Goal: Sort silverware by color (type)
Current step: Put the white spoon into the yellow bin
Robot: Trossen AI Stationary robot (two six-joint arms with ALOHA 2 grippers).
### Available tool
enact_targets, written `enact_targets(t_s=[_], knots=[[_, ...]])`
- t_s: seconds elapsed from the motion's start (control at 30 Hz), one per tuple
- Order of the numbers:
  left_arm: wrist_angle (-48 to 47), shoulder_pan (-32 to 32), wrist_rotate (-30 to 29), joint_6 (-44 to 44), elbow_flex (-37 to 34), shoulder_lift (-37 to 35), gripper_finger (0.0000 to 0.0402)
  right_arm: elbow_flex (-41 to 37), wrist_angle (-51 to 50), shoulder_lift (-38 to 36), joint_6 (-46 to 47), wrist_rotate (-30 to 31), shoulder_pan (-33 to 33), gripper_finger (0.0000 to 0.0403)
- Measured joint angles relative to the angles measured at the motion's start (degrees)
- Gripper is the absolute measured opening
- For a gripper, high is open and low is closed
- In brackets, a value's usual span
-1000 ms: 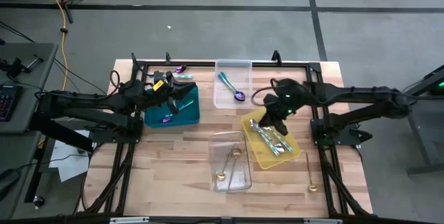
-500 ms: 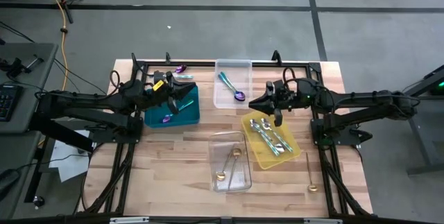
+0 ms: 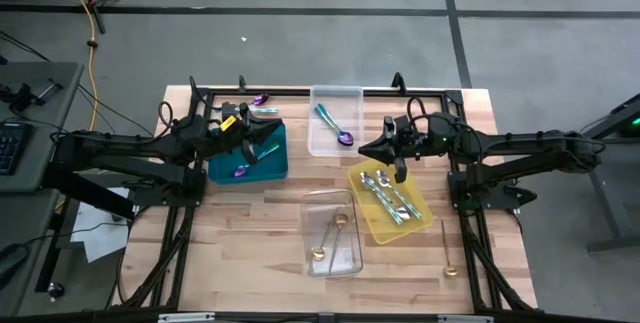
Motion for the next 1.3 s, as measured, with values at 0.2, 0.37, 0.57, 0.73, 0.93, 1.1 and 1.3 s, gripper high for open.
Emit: enact_targets(t_s=[0.2,0.37,0.57,0.73,0.93,1.1,1.3], knots=[[0.0,0.0,0.0,0.0,0.0,0.0,0.0000,0.0,0.0,0.0,-1.1,0.0,0.0,0.0001],[0.0,0.0,0.0,0.0,0.0,0.0,0.0000,0.0,0.0,0.0,-1.4,0.0,0.0,0.0001],[0.0,0.0,0.0,0.0,0.0,0.0,0.0000,0.0,0.0,0.0,-1.5,0.0,0.0,0.0001],[0.0,0.0,-0.1,0.0,0.0,0.0,0.0000,0.0,0.0,0.0,-1.4,0.0,0.0,0.0000],[-2.1,1.0,-5.6,-3.6,1.7,0.7,0.0002,0.0,-0.1,0.0,-1.3,0.0,0.0,0.0000],[-24.0,11.2,-3.6,-7.8,11.9,2.9,0.0033,0.0,-0.8,0.0,-1.3,0.0,0.0,0.0000],[-51.4,32.1,13.5,-5.5,24.8,13.1,0.0094,0.0,-2.6,0.0,-1.2,0.0,0.0,0.0000]])
